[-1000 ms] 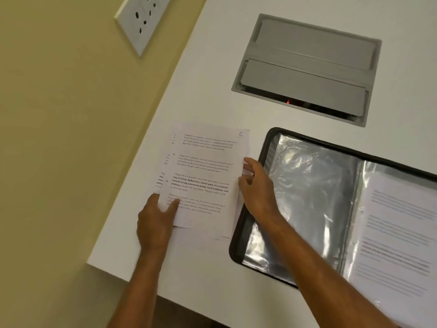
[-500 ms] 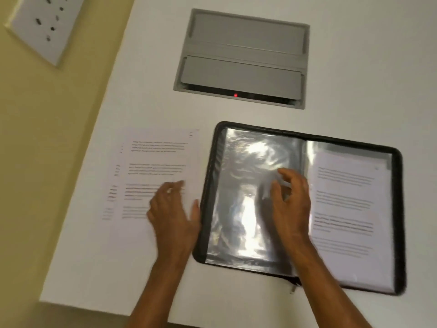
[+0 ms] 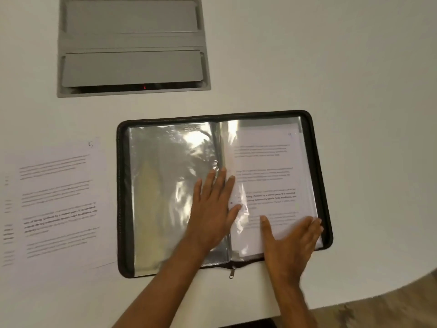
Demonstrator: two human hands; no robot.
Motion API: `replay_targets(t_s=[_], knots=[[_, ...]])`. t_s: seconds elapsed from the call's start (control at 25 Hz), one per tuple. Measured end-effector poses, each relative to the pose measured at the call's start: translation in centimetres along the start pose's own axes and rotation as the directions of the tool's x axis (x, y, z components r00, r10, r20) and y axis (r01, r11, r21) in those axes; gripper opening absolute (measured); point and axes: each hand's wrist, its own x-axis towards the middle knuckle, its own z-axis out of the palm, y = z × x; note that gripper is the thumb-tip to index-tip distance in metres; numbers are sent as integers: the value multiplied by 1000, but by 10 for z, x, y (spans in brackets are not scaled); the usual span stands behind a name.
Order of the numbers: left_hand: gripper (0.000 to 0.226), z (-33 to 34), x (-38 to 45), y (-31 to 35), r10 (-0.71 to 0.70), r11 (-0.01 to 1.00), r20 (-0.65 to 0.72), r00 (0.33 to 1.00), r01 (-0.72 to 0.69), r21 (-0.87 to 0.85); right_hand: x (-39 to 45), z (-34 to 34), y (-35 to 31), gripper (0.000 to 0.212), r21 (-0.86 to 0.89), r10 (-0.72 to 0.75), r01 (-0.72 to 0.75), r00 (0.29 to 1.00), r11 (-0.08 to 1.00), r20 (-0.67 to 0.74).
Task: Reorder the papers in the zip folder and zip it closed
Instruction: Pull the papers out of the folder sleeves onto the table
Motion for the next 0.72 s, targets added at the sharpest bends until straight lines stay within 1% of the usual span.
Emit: replay_targets(t_s=[0.04,0.12,0.2,0.28,0.36,0.4,0.44,0.48,0.52,0.56,0.6,0.64,0.68,0.72], knots=[[72,4,-2,-2,2,999,-5,1000,-1,41,-2,2,4,125,-26,16,-16,1000,1000,5],[73,6,-3,-2,10,996,-11,1000,-9,89,-3,7,9,120,-94,-18,17,1000,995,-6],[73,6,-4,-2,18,995,-20,1000,-16,94,-1,8,10,108,-152,-108,102,994,983,-32],[73,4,-3,0,19,997,-30,999,-17,81,1,9,9,90,-171,-227,216,972,961,-52],[70,1,-3,0,21,1000,-42,999,-21,12,2,11,7,73,-120,-361,351,929,929,-78],[69,-4,-4,1,10,995,-64,998,-16,-94,0,12,4,68,-55,-416,413,905,909,-90],[67,-10,-4,2,-36,964,-86,996,12,-266,-4,13,0,66,27,-461,465,882,885,-97],[64,-21,-3,5,-133,877,-95,987,72,-476,-10,13,-7,66,116,-501,509,861,853,-92],[62,-36,-3,9,-275,718,-73,959,154,-678,-19,13,-16,66,187,-542,546,837,817,-74],[60,-52,-1,12,-413,532,-35,910,211,-820,-29,14,-26,67,222,-593,588,804,778,-50],[59,-70,0,14,-524,385,-30,851,206,-899,-39,16,-36,67,230,-657,645,754,729,-30],[60,-87,0,13,-604,332,-77,793,163,-929,-50,19,-45,68,230,-726,709,687,667,-9],[61,-103,-1,10,-650,361,-156,744,121,-925,-61,23,-53,68,242,-787,761,617,602,18],[59,-116,-2,6,-662,446,-253,706,99,-890,-72,27,-59,69,275,-827,788,559,551,59]])
